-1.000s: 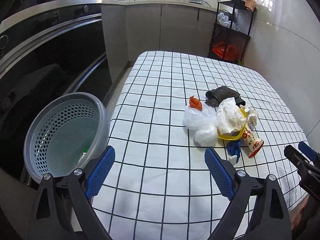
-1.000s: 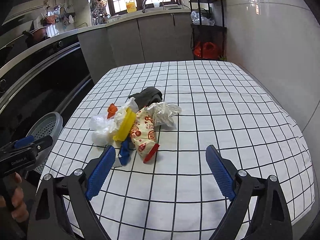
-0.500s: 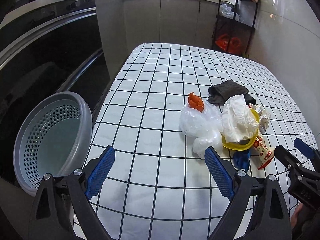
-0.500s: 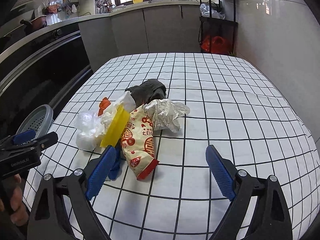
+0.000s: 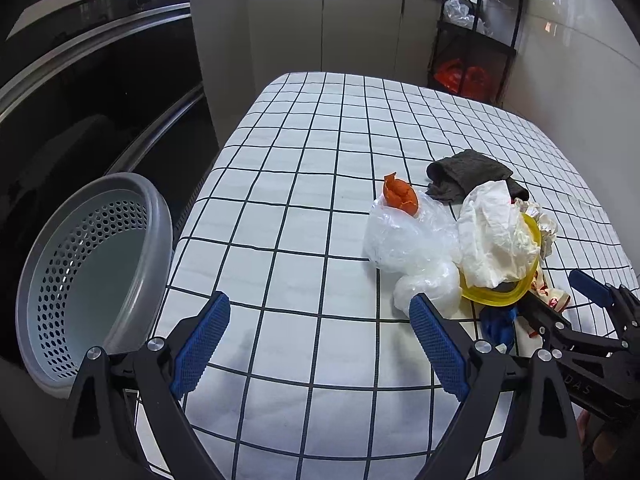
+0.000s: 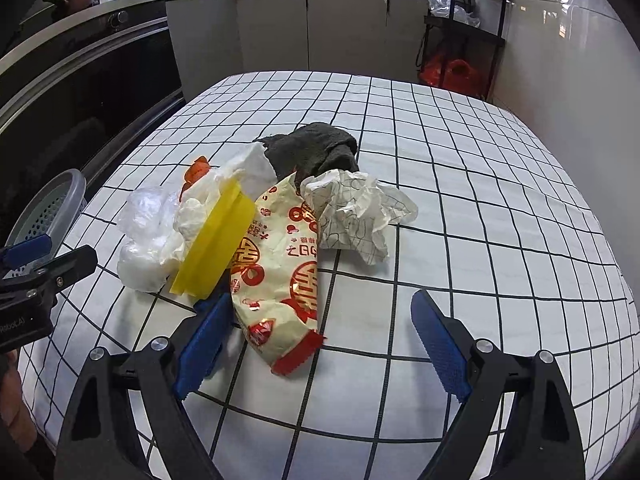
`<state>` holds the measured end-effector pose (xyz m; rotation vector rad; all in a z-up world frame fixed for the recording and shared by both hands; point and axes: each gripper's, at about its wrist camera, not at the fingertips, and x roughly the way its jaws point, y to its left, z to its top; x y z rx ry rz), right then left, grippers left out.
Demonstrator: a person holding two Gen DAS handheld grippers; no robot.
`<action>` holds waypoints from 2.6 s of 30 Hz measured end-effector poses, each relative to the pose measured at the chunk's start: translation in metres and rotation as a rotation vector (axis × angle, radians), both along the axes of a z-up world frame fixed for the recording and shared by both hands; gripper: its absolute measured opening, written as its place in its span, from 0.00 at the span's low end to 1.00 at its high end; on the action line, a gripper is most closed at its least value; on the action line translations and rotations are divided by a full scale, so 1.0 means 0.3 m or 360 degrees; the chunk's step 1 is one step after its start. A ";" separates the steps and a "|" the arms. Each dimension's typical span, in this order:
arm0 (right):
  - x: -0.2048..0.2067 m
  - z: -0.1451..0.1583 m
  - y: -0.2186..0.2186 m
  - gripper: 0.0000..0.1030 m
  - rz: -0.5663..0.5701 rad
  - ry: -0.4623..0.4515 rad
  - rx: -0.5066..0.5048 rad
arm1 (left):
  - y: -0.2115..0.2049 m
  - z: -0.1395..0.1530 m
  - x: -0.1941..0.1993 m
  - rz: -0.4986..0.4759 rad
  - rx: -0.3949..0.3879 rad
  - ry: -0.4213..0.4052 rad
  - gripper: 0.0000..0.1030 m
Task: Collect trash
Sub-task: 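Grasp the printed snack wrapper with the right tool while the left tool grasps the white plastic bag, then carry the wrapper with the right tool while the left tool carries the bag over the basket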
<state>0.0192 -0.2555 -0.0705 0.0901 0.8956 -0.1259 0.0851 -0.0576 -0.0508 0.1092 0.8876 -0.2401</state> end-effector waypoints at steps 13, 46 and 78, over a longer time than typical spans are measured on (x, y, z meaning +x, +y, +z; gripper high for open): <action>0.020 -0.004 -0.003 0.40 0.0058 -0.0015 0.0148 | -0.009 -0.001 0.010 -0.0008 -0.0010 0.0018 0.87; -0.156 0.022 -0.176 0.39 -0.0165 -0.0273 0.0383 | -0.176 -0.060 0.103 -0.0163 -0.0049 0.0089 0.33; -0.290 0.173 -0.062 0.39 -0.0123 -0.0375 0.0343 | 0.025 0.353 -0.133 -0.0209 -0.0202 -0.0309 0.29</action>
